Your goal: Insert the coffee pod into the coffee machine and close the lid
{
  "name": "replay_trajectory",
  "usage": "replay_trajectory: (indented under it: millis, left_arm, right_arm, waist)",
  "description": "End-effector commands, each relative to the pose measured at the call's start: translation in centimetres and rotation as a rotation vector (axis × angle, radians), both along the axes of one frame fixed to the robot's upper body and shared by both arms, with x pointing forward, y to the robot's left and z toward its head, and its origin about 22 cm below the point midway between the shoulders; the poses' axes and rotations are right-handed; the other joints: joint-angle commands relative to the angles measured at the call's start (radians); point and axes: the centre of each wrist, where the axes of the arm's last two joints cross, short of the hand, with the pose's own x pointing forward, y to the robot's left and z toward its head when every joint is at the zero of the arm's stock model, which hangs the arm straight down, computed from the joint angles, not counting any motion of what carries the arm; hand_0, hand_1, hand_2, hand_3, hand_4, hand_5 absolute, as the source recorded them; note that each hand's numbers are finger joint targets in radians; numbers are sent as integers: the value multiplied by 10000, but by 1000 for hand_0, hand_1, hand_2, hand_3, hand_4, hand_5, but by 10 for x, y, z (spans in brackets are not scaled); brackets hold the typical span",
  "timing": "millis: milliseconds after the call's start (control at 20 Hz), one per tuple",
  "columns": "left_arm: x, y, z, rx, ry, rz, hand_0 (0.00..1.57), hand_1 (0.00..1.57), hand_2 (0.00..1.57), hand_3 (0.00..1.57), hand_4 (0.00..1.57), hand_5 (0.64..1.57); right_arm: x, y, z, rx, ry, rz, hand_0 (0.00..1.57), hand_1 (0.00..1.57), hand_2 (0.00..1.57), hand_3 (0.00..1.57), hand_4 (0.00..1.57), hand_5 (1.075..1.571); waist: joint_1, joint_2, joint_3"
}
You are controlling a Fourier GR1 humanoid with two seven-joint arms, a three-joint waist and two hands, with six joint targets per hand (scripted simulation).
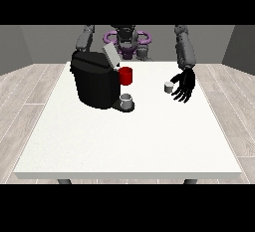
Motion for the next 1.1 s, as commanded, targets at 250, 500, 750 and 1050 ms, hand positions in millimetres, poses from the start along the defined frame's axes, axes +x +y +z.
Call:
replay_trajectory:
  millis: [250,500,750,1050]
  left_arm:
    - [-3,-37,-44,-196,1174,-1174,1324,1324,1324,1151,57,1571]
    - [9,-58,-34,-79,583,-1260,1151,1151,1262,1182,323,1571]
    - [11,-72,-34,-444,36,-2268,1557,1557,1523,1427,706,1571]
    - [20,-79,-30,-885,169,-1882,1400,1400,1400,1307,625,1571]
  right_arm:
    - [0,-12,-7,-25,671,-81,0,0,0,0,315,1571]
    - [8,-32,-21,164,501,-489,0,0,0,0,403,1571]
    - [-4,-18,-49,219,1033,-928,0,0,0,0,400,1571]
    - [-8,-26,-54,384,1673,-442,0,0,0,0,290,1571]
  waist:
    - [-45,-483,-151]
    - [245,-481,-143]
    - [634,-886,-144]
    - [325,-1492,-146]
